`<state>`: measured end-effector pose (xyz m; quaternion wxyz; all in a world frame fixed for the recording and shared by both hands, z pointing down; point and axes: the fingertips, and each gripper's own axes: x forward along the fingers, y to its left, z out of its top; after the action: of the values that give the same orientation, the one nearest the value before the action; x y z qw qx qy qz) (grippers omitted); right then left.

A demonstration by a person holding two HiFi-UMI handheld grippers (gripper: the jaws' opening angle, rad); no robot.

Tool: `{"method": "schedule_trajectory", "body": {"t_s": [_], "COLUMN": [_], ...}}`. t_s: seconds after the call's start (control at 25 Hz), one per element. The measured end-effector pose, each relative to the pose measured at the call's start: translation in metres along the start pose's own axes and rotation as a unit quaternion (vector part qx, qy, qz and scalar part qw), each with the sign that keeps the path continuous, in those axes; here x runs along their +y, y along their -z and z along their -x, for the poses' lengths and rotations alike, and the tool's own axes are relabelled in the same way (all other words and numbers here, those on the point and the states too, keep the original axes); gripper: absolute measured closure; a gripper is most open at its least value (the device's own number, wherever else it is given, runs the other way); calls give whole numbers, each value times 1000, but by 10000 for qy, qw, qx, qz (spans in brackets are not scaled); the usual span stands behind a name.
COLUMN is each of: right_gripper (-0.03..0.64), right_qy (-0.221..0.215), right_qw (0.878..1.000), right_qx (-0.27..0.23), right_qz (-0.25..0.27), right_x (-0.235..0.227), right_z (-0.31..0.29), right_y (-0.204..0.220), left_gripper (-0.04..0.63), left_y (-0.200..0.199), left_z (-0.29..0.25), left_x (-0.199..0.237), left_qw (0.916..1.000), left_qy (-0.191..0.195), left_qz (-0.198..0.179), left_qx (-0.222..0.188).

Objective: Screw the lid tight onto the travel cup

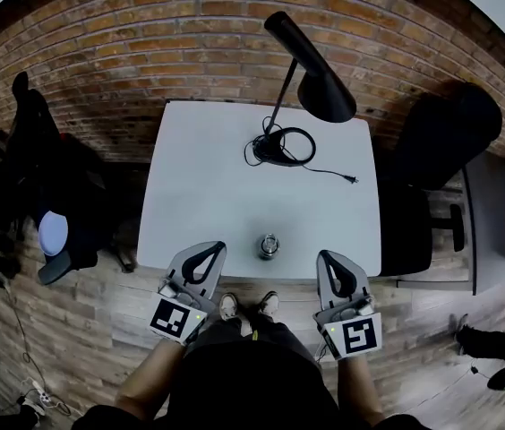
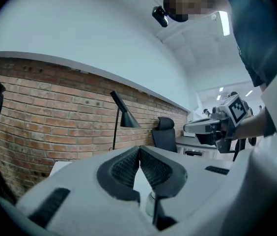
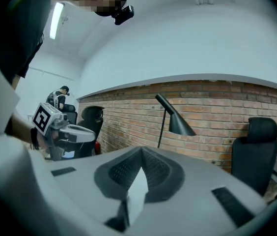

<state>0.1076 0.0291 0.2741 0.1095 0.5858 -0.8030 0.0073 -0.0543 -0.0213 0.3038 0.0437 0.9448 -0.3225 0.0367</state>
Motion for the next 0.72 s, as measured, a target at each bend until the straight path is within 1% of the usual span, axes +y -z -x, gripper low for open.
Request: {"method": "schedule_trajectory", "body": {"t_s": [0.08, 0.16, 0.36, 0.52, 0.64, 0.68, 0.72], "right_gripper": [603, 603, 603, 603, 603, 601, 595], "right_qy": [-51, -119, -272, -366, -544, -646, -757], "right_qw": [10000, 9999, 9995, 9990, 9979, 9971, 9961], "right_qx": [-25, -34, 134, 233, 335, 389, 455], "right_qz": [-8, 2, 37, 56, 52, 72, 81], "right_x": [-5, -8, -9, -3, 5, 9, 13], "right_z": [-6, -11, -19, -24, -28, -30, -33], "right_y": [-2, -2, 11, 26, 40, 46, 51], "left_gripper": [572, 572, 571, 569, 566, 541, 481], "left_y": [3, 5, 21, 42, 63, 71, 79], "left_z": [-4, -8, -11, -15, -20, -23, -26], "left_x": [-2, -2, -4, -12, -22, -24, -26], "left_qw": [9999, 9999, 9996, 9990, 9976, 9970, 9963], "left_qy": [-15, -38, -78, 166, 352, 404, 459], "left_qz": [-27, 3, 142, 229, 302, 347, 386], "left_qx": [114, 140, 250, 343, 516, 569, 608]}}
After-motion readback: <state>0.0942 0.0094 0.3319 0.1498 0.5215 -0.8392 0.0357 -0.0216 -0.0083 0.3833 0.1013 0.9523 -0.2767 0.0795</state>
